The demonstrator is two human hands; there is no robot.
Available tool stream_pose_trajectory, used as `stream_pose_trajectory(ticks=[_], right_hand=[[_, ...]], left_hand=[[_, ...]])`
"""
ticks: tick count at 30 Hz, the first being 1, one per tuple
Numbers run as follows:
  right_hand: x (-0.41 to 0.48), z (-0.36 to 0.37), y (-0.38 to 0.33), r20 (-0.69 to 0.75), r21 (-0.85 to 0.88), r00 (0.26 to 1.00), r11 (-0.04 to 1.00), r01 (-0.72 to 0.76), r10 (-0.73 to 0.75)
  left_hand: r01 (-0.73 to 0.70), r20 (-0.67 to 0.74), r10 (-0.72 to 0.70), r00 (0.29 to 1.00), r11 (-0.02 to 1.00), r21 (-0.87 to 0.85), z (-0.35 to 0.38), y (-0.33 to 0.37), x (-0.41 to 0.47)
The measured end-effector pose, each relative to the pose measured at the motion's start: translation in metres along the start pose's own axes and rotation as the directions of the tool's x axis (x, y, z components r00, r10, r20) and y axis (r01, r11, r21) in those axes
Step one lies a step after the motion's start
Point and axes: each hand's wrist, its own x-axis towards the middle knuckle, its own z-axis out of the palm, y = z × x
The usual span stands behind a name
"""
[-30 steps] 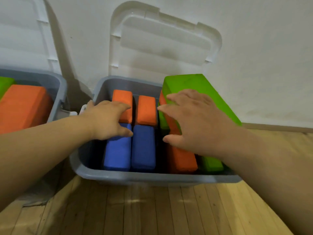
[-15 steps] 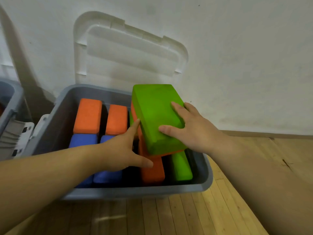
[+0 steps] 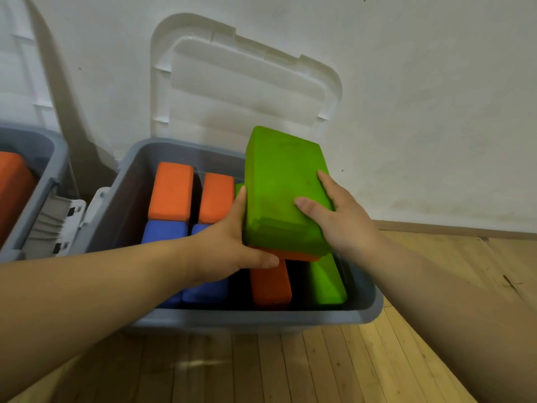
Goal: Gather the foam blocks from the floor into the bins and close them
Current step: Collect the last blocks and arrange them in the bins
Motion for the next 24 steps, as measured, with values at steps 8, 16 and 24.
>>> stream_pose_trajectory(ticks=[8, 16, 24], right_hand=[[0.013, 0.008, -0.001, 0.056, 0.216, 0.998, 0.976, -0.026, 0.014], [0.013, 0.014, -0.002, -0.045, 0.138, 0.997, 0.988, -0.063, 0.07], [0.009, 0.041, 0.021, 0.152, 0.286, 0.884, 0.836, -0.468, 0.443]], left_hand=[[-0.114, -0.202, 0.078, 0.976, 0.978, -0.174, 0.0, 0.019, 0.004], [-0.19, -0.401, 0.098, 0.911, 0.962, -0.197, -0.015, 0.056, -0.004], [-0.053, -0.596, 0.283, 0.752, 0.926, 0.373, -0.064, 0.07, -0.031]])
